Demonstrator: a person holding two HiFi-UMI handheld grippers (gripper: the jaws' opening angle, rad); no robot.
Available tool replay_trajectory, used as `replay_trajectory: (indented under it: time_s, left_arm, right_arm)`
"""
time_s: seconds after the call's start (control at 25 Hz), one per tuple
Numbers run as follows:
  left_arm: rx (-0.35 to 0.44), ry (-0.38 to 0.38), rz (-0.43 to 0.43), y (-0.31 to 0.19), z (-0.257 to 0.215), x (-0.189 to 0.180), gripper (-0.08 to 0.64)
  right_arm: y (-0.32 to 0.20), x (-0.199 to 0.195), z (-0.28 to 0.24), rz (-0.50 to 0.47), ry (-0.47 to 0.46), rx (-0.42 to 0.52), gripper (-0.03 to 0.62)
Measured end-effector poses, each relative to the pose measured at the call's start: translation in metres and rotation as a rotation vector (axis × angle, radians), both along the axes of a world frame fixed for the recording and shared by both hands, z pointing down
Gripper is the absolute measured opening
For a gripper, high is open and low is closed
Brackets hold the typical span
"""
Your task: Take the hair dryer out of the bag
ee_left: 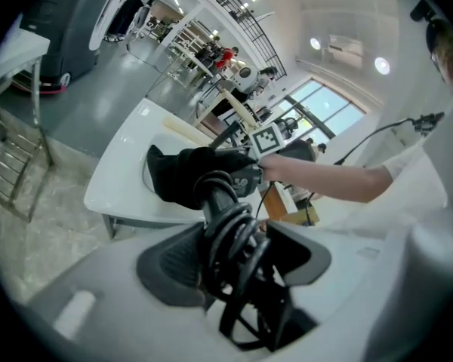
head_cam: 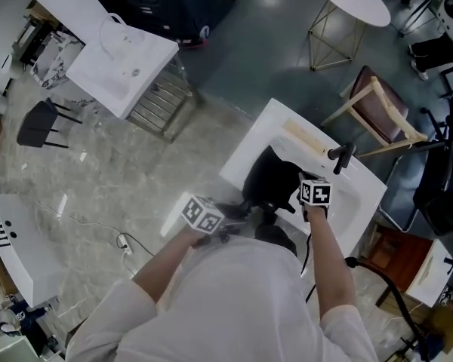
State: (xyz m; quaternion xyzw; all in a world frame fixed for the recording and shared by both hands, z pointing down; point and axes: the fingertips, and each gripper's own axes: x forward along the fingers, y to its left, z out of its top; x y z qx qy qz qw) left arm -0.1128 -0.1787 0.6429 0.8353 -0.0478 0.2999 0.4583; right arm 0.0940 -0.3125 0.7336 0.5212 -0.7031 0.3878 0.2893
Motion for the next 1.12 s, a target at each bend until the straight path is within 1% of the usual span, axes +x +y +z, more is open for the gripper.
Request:
replay_trajectory:
  time_s: [0.16,0.36,0.56,0.72,0.8,0.88,1.0,1.12]
  left_arm:
    - [-0.003,0.058,0.083,0.004,-0.005,-0.002,0.258]
    - [-0.028,0.133,0.158,0.008,-0.01,-0.005,0.258]
    - [-0.068,0.238,0.247,0.014,-0.021,-0.004,0.258]
    - [-0.096,0.305,0.297,0.02,-0.032,-0.003,0.258]
    - [-0.106,0.331,0.307,0.021,-0.037,-0.004,0.259]
    - [-0.101,0.339,0.299,0.018,-0.039,-0.006,0.258]
    - [-0.088,0.326,0.264,0.009,-0.034,-0.011,0.259]
    - [-0.068,0.311,0.235,-0.001,-0.03,-0.014,0.259]
  right_arm:
    - [-0.002,0.004,0.0,0.065,0.029,0.0,0.012]
    - [0.004,0.009,0.003,0.139,0.053,-0.002,0.012]
    - [0.002,0.016,-0.006,0.236,0.066,0.024,0.012]
    - [0.003,0.021,-0.009,0.261,0.086,0.025,0.012]
    - [0.005,0.026,-0.009,0.279,0.101,0.022,0.012]
    - [0.008,0.028,-0.009,0.293,0.088,0.015,0.012]
    - [0.011,0.022,-0.006,0.279,0.047,0.009,0.012]
    - [0.014,0.015,-0.005,0.259,0.031,0.003,0.024]
